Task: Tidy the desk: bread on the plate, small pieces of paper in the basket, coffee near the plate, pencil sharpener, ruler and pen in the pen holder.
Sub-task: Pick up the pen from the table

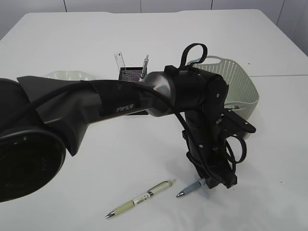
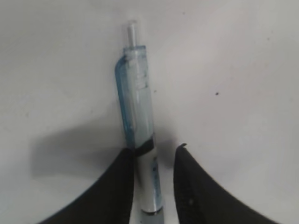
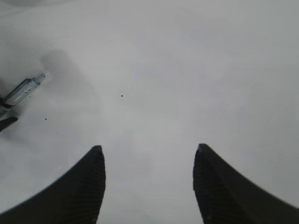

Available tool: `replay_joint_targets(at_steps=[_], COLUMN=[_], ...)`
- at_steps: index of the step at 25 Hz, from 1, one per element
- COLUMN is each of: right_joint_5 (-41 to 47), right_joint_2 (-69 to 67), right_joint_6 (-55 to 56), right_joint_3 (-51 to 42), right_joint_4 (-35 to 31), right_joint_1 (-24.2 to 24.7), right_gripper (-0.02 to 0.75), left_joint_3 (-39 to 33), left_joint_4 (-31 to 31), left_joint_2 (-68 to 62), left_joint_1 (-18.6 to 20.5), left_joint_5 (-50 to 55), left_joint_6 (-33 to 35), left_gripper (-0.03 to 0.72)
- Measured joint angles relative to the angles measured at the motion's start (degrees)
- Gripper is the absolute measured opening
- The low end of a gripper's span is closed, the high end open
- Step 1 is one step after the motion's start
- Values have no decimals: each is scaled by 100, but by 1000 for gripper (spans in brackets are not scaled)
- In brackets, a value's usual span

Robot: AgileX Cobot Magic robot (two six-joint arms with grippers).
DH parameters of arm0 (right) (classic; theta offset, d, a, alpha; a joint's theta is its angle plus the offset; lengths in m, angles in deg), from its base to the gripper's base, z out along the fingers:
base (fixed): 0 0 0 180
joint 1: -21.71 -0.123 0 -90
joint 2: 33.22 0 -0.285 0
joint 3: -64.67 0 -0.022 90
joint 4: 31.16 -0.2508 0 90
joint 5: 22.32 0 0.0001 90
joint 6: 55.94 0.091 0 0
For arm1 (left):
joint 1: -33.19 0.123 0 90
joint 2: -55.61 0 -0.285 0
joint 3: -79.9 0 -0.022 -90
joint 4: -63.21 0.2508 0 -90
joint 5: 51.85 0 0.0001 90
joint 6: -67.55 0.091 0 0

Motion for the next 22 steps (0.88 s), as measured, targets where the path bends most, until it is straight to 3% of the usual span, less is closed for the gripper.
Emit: replay_joint_targets(at_steps=[5,12,22], right_joint_5=[0,0,0], right_joint_2=[0,0,0], right_joint_6=[0,0,0], right_joint_3=[0,0,0], right_joint_4=[0,0,0], right_joint_1=[0,0,0], right_gripper=[438,438,438], left_joint_3=[60,175,65], left_joint_4=[85,123,189], left_joint_2=[-73,-184,49], left_joint_1=[0,10,31], left_joint_5=[113,309,643], left_joint_6=[0,0,-38], left_gripper=[133,65,61])
